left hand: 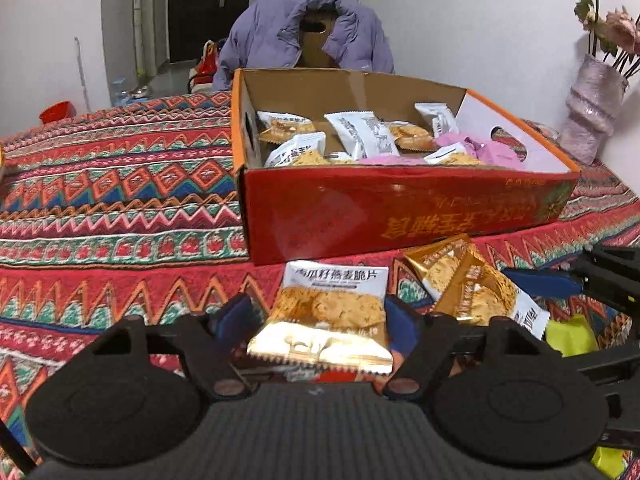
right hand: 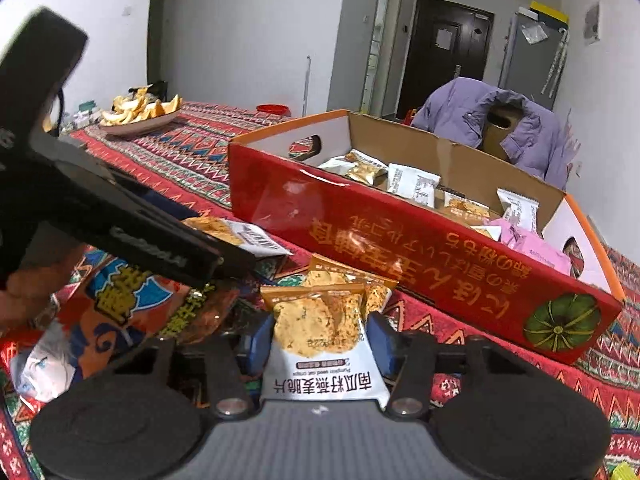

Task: Organize snacks
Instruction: 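Grasp a pumpkin-seed cracker packet with each tool from the pile, then carry both cracker packets into the cardboard box and open both tools, then withdraw both tools from the box back toward the snack pile, then grasp a pumpkin-seed cracker packet with the left tool while the right grasps a light-green bar, then carry both packets into the cardboard box and open both tools, then withdraw both tools from the box back toward the remaining snacks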

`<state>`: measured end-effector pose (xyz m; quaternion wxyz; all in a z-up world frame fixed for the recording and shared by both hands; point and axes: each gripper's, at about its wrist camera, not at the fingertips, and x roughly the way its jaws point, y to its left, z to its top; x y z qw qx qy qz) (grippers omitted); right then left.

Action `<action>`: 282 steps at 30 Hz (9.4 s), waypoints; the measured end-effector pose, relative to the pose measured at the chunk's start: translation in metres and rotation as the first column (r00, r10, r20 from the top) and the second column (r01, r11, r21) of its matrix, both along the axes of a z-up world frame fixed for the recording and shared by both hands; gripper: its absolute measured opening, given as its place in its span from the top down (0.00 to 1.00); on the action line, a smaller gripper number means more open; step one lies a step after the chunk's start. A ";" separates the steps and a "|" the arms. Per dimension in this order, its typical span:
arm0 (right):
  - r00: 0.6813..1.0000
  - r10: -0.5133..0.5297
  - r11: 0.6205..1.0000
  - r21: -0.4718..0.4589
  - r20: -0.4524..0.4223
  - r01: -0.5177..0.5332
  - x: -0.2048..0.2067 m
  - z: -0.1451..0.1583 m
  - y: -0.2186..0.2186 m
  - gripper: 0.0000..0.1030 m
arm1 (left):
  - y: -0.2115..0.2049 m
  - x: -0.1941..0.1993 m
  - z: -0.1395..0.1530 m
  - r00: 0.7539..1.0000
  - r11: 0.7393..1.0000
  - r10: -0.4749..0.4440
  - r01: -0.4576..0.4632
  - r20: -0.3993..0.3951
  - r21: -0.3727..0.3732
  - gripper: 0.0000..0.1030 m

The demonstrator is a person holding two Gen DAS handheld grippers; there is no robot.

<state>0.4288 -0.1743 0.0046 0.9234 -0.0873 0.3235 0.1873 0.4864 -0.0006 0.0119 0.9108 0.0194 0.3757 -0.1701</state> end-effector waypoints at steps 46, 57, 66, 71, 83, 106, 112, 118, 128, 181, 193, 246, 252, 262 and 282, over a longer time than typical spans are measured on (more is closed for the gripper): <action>0.983 -0.125 0.969 0.228 0.136 0.092 -0.160 0.081 -0.075 0.58 | 0.004 -0.202 0.111 0.951 0.985 0.151 -0.122 0.271 -0.120 0.49; 0.992 -0.121 0.943 0.318 0.042 0.102 0.050 0.119 -0.104 0.58 | -0.055 0.011 0.149 0.949 0.980 0.200 -0.191 0.244 -0.062 0.49; 0.924 -0.202 0.854 0.405 -0.324 0.328 0.249 0.052 -0.110 0.57 | -0.088 0.162 0.108 0.957 0.966 0.249 -0.257 0.148 0.036 0.49; 0.889 -0.240 0.856 0.348 -0.390 0.383 0.282 0.017 -0.097 0.45 | -0.083 0.194 0.084 0.966 0.968 0.241 -0.246 0.099 0.045 0.48; 0.907 -0.315 0.915 0.165 -0.280 0.369 0.258 0.046 -0.127 0.29 | -0.085 0.195 0.079 0.989 0.989 0.130 -0.134 0.065 0.060 0.24; 0.957 -0.287 0.935 0.228 0.041 0.271 -0.009 0.134 -0.155 0.14 | 0.002 -0.074 0.151 0.949 0.999 0.046 -0.040 0.313 -0.026 0.06; 0.953 -0.274 0.945 0.219 0.132 0.242 -0.098 0.126 -0.145 0.09 | 0.020 -0.166 0.125 0.901 0.994 0.106 -0.113 0.420 -0.009 0.02; 0.935 -0.262 0.962 0.139 0.240 0.234 -0.185 0.101 -0.120 0.06 | 0.041 -0.244 0.100 0.894 0.984 0.177 -0.155 0.411 -0.086 0.00; 0.918 -0.329 0.944 0.084 0.219 0.319 -0.291 0.036 -0.094 0.04 | 0.049 -0.314 0.059 0.940 0.972 0.208 -0.168 0.270 -0.163 0.00; 0.954 -0.296 0.944 0.137 -0.045 0.299 -0.061 -0.011 -0.169 0.63 | -0.122 -0.045 0.012 0.981 0.984 0.179 -0.178 0.072 -0.019 0.60; 0.954 -0.294 0.942 0.186 0.055 0.279 -0.136 0.037 -0.156 0.63 | -0.076 -0.146 0.075 0.965 0.979 0.190 -0.172 0.179 -0.112 0.60; 0.864 -0.419 0.824 0.284 -0.279 0.490 0.220 0.034 -0.119 0.60 | -0.079 0.130 0.063 0.995 0.995 0.095 -0.095 0.005 0.003 0.56; 0.868 -0.395 0.834 0.280 -0.300 0.476 0.234 0.018 -0.115 0.22 | -0.079 0.156 0.049 0.995 0.995 0.096 -0.096 -0.013 0.017 0.38; 0.928 -0.297 0.928 0.159 -0.226 0.336 0.199 0.057 -0.110 0.21 | -0.064 0.139 0.078 0.996 0.996 0.084 -0.084 -0.005 0.008 0.19; 0.982 -0.188 0.979 0.074 -0.018 0.189 0.011 0.150 -0.119 0.08 | -0.006 -0.042 0.147 0.973 0.991 0.126 -0.134 0.193 0.030 0.06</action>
